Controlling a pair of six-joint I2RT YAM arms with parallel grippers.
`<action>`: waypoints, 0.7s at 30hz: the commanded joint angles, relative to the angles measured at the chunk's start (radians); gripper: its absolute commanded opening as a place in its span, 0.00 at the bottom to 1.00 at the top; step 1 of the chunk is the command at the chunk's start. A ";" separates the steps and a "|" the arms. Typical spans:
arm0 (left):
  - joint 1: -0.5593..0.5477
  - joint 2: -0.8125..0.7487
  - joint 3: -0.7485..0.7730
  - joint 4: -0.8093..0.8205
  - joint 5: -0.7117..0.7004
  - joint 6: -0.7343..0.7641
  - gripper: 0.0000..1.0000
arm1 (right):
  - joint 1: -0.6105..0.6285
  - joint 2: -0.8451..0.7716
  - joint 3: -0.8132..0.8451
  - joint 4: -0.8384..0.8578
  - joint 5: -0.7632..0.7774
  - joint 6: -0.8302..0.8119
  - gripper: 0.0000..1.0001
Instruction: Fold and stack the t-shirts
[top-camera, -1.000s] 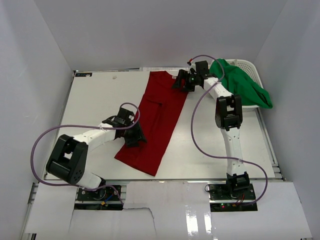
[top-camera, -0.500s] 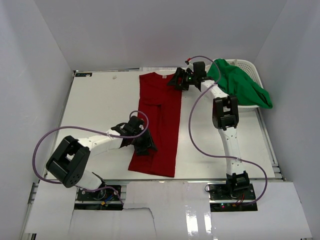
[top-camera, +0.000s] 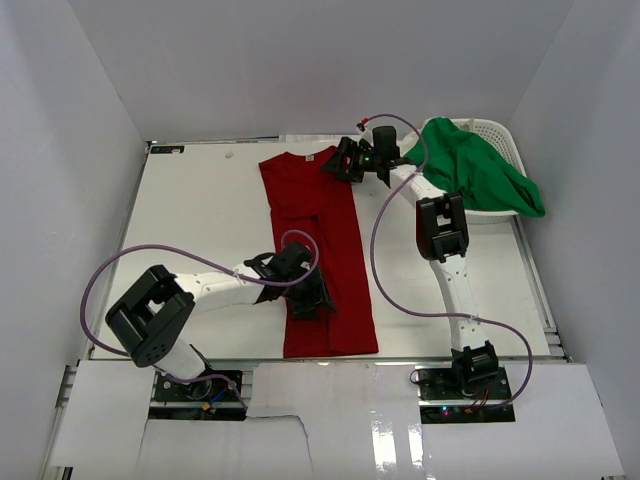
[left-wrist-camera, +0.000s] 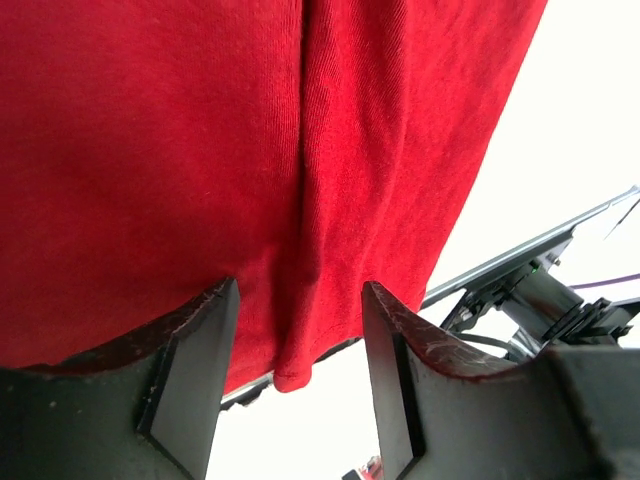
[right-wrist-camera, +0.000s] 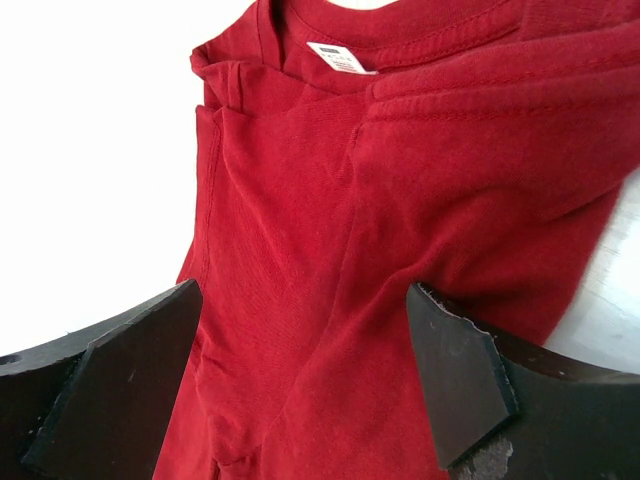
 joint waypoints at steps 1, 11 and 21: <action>0.004 -0.089 0.019 -0.035 -0.062 -0.012 0.63 | -0.028 -0.034 0.008 -0.003 -0.001 -0.015 0.89; 0.007 -0.199 -0.041 -0.079 -0.088 -0.037 0.63 | -0.062 -0.042 0.021 -0.069 0.023 -0.072 0.89; 0.185 -0.418 0.189 -0.389 -0.209 0.175 0.66 | -0.073 -0.145 0.021 -0.072 -0.007 -0.136 0.90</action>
